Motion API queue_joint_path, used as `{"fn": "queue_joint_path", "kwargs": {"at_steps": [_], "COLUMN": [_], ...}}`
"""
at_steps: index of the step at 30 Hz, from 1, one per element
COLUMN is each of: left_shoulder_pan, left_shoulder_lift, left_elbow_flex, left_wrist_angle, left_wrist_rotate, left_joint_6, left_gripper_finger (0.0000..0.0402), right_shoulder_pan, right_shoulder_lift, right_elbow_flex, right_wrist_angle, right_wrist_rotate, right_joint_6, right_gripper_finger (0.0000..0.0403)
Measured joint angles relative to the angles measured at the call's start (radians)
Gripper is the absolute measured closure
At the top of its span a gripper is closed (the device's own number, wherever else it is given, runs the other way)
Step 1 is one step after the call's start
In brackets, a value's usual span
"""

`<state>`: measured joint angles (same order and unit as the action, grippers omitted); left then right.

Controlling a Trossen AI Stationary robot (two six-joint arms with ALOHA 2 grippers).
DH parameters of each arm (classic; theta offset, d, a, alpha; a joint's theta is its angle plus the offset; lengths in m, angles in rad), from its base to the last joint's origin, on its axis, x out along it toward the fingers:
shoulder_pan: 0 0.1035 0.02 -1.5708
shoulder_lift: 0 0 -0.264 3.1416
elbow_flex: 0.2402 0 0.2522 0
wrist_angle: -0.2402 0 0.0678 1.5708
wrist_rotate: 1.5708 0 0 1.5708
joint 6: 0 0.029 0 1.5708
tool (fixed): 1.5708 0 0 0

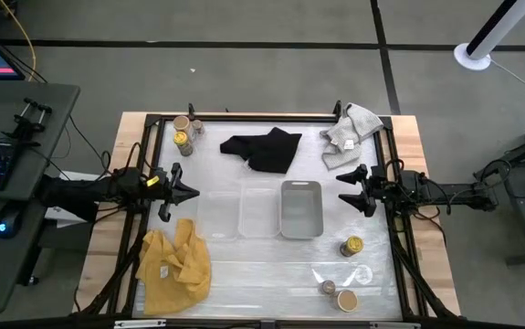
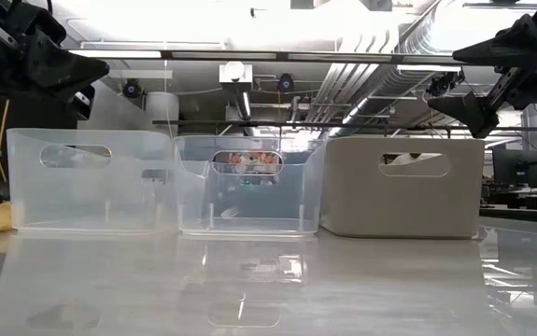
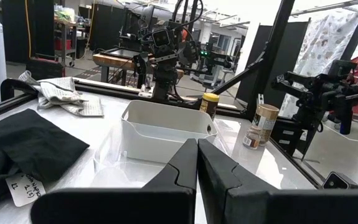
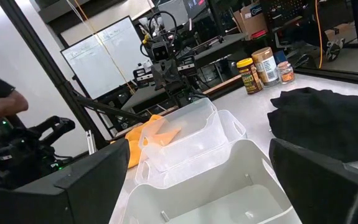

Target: Sort spices by type

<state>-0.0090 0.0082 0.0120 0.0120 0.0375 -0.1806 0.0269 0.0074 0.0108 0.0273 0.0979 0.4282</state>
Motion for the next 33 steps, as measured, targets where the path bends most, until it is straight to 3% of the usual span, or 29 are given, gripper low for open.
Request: {"fn": "queue_joint_path", "kwargs": {"at_steps": [25, 28, 33], "left_shoulder_pan": [0.0, 0.0, 0.0], "left_shoulder_lift": [0.0, 0.0, 0.0], "left_elbow_flex": [0.0, 0.0, 0.0], "left_wrist_angle": [0.0, 0.0, 0.0], "left_wrist_rotate": [0.0, 0.0, 0.0], "left_joint_6": [0.0, 0.0, 0.0], "left_gripper_finger": [0.0401, 0.0401, 0.0401], "right_shoulder_pan": [0.0, 0.0, 0.0], "right_shoulder_lift": [0.0, 0.0, -0.001], "right_elbow_flex": [0.0, 0.0, 0.0], "right_wrist_angle": [0.0, 0.036, 0.291], "right_wrist_rotate": [0.0, 0.038, 0.194], "right_joint_6": [-0.001, 0.005, 0.313], "right_gripper_finger": [0.002, 0.002, 0.002]}}
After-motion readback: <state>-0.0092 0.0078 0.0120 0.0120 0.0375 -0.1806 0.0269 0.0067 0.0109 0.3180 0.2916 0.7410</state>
